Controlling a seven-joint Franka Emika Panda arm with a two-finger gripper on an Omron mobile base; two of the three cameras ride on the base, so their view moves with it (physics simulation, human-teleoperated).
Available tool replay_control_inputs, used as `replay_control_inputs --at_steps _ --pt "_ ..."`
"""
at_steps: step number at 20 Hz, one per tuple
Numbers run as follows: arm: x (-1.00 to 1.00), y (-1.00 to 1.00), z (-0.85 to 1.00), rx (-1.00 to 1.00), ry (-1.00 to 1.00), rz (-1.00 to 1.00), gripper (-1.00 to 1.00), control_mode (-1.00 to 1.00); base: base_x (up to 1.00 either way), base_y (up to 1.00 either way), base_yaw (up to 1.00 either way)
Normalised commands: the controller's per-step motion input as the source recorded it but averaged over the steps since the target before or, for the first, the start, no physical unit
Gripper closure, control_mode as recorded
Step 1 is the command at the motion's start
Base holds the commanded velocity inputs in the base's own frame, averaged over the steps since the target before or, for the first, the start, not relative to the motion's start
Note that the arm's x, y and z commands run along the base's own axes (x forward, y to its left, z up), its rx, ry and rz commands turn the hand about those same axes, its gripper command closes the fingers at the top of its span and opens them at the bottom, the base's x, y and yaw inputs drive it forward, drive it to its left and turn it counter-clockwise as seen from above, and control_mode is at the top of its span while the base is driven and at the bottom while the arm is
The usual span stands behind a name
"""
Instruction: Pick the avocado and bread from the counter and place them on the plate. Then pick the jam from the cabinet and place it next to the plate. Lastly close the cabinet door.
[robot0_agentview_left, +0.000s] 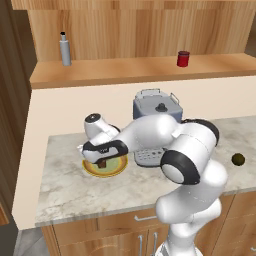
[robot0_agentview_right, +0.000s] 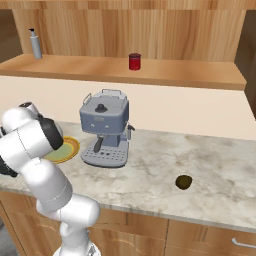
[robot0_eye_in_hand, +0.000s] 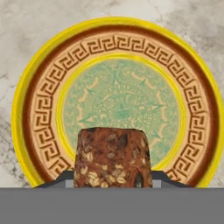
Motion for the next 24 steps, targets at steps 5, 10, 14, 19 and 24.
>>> replay_control_inputs --at_steps 5,10,14,19,24 --pt "0.16 0.01 -0.24 -0.01 0.04 0.01 1.0 -1.0 0.0 0.0 0.0" --pt "0.16 0.05 -0.26 -0.02 0.05 0.01 1.0 -1.0 0.0 0.0 0.0" --pt "0.14 0.05 -0.25 -0.02 0.04 0.01 1.0 -1.0 0.0 0.0 0.0" --pt "0.13 0.02 -0.22 -0.01 0.03 0.01 1.0 -1.0 0.0 0.0 0.0" --pt "0.07 0.01 -0.11 -0.01 0.01 0.01 -1.0 -1.0 0.0 0.0 0.0"
